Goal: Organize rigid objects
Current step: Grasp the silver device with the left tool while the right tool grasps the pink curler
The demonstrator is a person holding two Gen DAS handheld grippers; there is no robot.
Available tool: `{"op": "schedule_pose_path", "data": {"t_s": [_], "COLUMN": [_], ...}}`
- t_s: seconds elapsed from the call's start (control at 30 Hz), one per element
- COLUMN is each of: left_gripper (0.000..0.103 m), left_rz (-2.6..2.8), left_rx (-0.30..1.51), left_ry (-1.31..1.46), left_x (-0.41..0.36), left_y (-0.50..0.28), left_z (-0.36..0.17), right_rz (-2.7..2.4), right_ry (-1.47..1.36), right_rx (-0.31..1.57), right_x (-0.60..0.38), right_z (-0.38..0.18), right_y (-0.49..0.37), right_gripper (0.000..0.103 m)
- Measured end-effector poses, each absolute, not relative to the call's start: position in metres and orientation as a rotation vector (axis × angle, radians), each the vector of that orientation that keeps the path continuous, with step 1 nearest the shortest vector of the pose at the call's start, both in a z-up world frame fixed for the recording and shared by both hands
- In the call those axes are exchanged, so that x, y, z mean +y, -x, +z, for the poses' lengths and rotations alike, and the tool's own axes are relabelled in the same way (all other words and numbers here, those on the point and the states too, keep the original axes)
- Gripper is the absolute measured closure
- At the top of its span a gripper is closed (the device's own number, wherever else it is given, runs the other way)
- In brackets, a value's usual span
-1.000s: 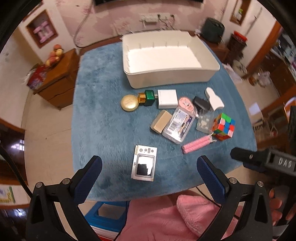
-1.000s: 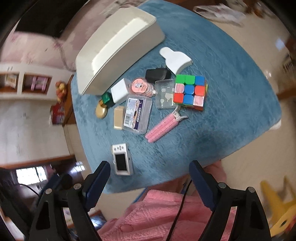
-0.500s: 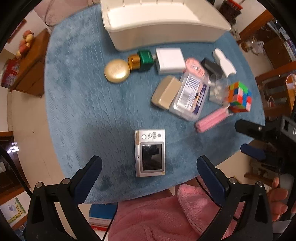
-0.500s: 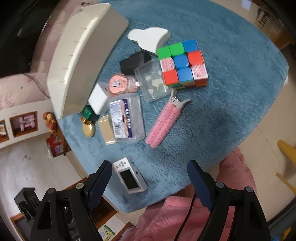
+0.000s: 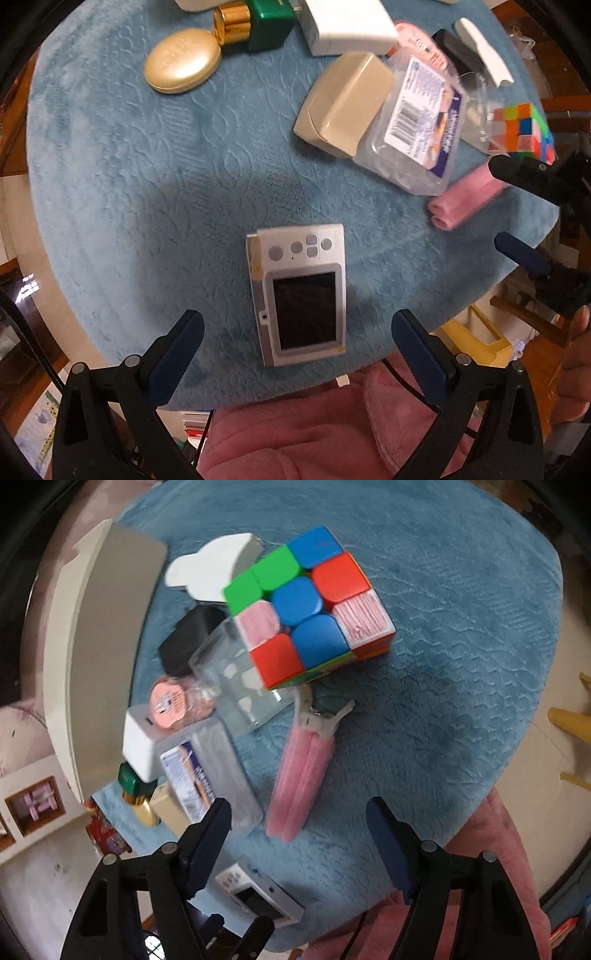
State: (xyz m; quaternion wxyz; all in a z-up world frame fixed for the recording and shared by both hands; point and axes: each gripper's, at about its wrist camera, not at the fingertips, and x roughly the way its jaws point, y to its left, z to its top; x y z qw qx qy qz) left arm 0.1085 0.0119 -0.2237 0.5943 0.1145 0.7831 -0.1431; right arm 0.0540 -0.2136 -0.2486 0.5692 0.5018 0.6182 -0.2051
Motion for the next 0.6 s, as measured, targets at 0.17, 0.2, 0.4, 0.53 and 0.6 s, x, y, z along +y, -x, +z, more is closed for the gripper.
{"op": "schedule_pose_path", "data": {"t_s": [0.17,0.2,0.4,0.53,0.6], "left_gripper": [0.002,0.002,0.005,0.009,0.013], "left_rz": [-0.305,-0.299,-0.278,-0.270,-0.265], "left_rx": [1.840,1.842,1.875,1.892,1.900], "left_ry": [-0.273,-0.275,-0.270,-0.266,-0.259], "left_x": [0.014,0.013,0.008,0.004,0.005], "left_y": [-0.118,-0.118,-0.125,-0.126,-0.125], "left_z": [-0.235,-0.240,-0.259,-0.272,-0.278], "right_rz": [-0.526,-0.536,-0.550,-0.552,-0.553], "right_ry": [-1.172,-1.170,-1.166,-1.156,-1.157], "right_rx": [1.448,1.449,1.453,1.466,1.476], "right_x": [-0.216,-0.217,-0.223,-0.234,-0.237], "right_z": [-0.255,-0.256,-0.257,-0.260,-0.262], "right_y": [-0.057,-0.058,-0.068,-0.078,-0.080], "right_gripper": [0.034,0.035,0.043,0.055,0.061]}}
